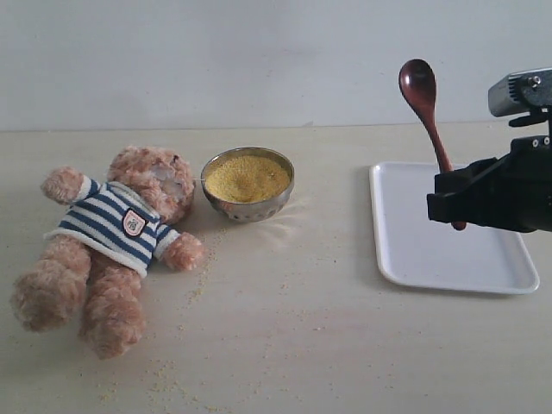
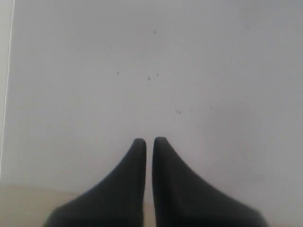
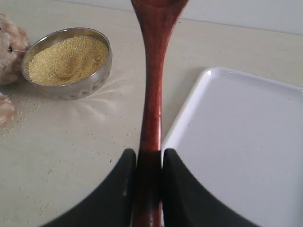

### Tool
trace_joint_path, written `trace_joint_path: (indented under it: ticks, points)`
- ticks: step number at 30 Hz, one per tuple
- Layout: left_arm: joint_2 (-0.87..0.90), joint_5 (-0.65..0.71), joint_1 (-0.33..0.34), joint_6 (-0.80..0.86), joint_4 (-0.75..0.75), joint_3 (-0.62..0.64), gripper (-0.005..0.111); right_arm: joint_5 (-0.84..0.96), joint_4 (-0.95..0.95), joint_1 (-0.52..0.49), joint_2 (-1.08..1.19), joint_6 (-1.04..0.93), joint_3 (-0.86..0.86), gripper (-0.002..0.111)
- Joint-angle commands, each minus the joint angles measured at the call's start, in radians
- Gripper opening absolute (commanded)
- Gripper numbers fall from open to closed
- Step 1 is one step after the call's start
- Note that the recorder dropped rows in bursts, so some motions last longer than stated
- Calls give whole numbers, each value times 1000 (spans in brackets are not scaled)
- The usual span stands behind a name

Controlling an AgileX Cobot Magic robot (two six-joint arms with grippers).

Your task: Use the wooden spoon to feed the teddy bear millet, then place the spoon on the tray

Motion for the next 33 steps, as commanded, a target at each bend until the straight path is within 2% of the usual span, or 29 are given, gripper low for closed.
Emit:
trace_joint_path:
  ticks: [1,5,10,21,26,29,30,33]
  points:
    - [30,12,-1,-17,-21,126,5,6,-4,-2,-4,5,2,0]
    - [38,-8,-1,-17,-21,218,5,8,-6,-2,-4,5,2,0]
    - [38,-98,-1,-17,-21,284,5,15,-6,-2,-4,-14,2,0]
    - [38,-128,-1,-17,-21,314,5,78,-6,-2,-4,-26,2,0]
    - [38,-117,-1,-92,-39,337,5,78,-4,-2,3,-26,2,0]
    - [38,-93,-1,-180,-39,367,5,135,5,-2,41,-24,-29,0]
    - [40,-59,-1,-205,-5,367,5,206,5,-2,74,-24,-72,0]
    - [40,-92,1,-201,22,367,5,334,5,-2,132,-21,-173,0]
